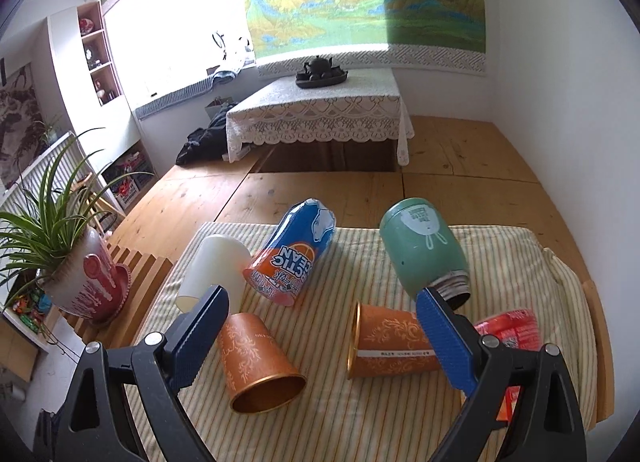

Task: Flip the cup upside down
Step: 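Reach the right gripper to the lying blue Arctic Ocean bottle and grasp it, then lift the bottle with the right gripper and lay it down near the left gripper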

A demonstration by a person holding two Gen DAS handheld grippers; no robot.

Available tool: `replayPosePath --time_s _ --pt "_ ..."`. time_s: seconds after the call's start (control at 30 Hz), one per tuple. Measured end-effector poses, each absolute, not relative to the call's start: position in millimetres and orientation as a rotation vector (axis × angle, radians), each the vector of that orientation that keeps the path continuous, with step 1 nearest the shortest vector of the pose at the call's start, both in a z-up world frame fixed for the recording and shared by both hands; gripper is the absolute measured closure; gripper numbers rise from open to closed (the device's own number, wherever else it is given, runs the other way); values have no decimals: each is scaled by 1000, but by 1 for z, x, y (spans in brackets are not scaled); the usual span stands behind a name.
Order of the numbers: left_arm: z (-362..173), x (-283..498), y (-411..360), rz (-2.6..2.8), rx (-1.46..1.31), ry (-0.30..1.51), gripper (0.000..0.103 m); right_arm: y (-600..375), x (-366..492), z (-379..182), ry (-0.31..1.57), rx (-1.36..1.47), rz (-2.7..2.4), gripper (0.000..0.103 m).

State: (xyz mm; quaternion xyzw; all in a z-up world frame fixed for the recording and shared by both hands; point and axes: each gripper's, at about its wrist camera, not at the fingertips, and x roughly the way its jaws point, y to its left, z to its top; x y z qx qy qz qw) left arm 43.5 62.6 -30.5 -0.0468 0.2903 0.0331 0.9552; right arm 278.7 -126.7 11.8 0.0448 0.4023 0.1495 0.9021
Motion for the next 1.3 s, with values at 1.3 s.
replayPosePath --time_s 1.3 --pt "-54 60 143 208 -168 596 4 -70 465 -94 1357 348 222 42"
